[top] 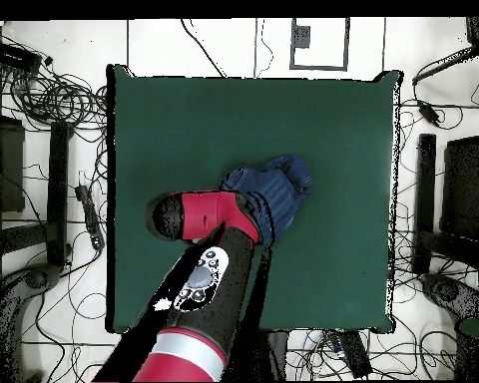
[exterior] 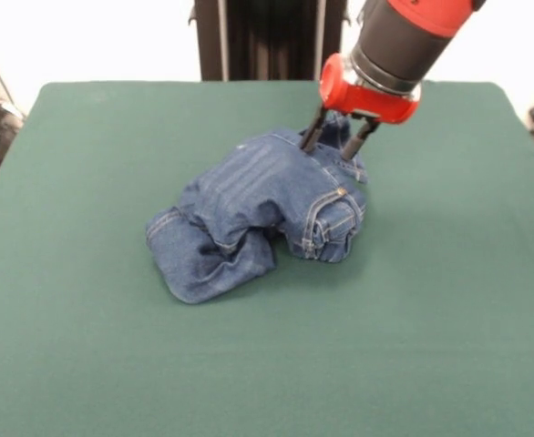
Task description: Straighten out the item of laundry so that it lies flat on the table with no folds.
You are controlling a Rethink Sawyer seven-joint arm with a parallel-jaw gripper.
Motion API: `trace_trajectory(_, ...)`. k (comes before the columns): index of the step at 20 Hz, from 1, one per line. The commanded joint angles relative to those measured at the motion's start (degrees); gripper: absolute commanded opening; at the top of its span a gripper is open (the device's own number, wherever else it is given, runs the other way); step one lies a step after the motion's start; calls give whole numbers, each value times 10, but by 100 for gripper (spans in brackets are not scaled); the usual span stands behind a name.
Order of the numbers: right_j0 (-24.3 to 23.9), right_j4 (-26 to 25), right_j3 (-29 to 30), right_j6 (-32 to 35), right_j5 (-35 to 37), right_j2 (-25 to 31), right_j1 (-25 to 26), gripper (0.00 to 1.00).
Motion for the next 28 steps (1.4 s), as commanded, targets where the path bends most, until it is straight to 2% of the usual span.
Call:
trace_trajectory(1, 23, 21, 24, 176, -22, 17, 49, 100)
trace_trajectory(6, 30, 17, -7, 178, -32, -3, 68, 100)
trace_trajectory(9, 11, 9, -43, 149, -33, -4, 85, 100)
trace_trajectory(12, -8, 11, -57, 124, -24, 7, 81, 100)
trace_trajectory(15, -13, 17, -64, 118, -2, 12, 70, 100)
trace_trajectory(19, 4, 18, -77, 135, 23, -4, 61, 100)
trace_trajectory(28, 6, 22, -59, 135, 19, 1, 39, 100)
